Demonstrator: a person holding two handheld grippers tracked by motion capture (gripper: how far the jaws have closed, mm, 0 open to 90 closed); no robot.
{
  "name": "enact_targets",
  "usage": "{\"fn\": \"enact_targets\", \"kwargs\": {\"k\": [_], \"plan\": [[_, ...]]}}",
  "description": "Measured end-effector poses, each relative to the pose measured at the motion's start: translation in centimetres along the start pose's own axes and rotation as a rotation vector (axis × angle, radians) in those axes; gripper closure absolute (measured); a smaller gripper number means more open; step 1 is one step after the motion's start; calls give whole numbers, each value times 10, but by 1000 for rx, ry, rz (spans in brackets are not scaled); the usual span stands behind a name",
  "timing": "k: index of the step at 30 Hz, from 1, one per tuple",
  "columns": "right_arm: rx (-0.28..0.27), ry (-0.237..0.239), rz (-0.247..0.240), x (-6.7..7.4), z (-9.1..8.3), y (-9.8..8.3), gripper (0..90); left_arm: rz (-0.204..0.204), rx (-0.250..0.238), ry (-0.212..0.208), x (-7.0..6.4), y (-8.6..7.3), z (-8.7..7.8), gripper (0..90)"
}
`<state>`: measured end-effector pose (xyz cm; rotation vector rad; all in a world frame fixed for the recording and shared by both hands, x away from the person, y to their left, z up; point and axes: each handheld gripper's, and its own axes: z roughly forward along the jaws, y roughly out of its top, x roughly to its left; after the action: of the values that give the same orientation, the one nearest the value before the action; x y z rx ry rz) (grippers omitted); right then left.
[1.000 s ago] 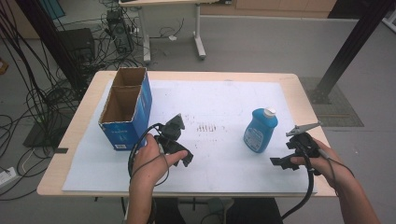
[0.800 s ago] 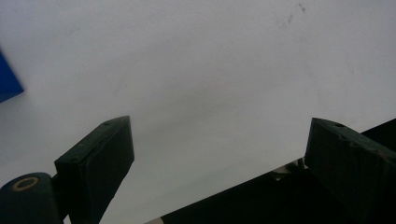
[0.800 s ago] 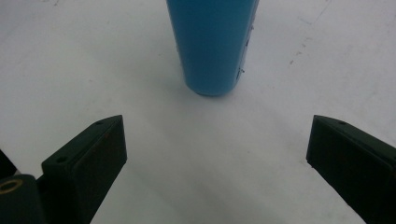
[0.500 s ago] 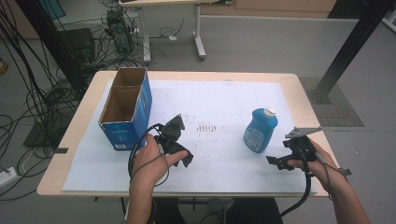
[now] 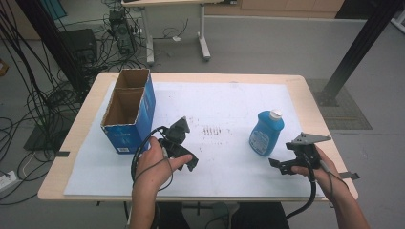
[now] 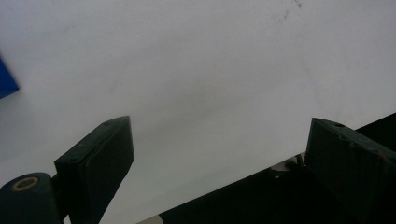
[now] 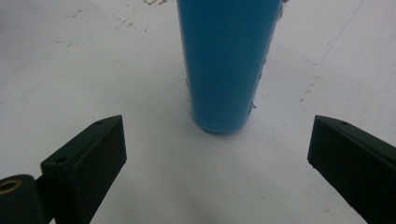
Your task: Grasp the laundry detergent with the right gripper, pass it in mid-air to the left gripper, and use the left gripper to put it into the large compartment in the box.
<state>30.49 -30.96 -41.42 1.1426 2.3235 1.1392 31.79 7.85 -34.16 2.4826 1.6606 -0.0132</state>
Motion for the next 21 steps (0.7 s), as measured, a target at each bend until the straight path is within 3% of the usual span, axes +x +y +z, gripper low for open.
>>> {"fn": "enact_targets", "kwargs": {"k": [11,21], "plan": [[-89,19,24,4,8,-6,37,-1,1,4,0,0,-1,86],[-161,2,50,7,19,-9,30,-7,10,7,2,-1,1,85]]}}
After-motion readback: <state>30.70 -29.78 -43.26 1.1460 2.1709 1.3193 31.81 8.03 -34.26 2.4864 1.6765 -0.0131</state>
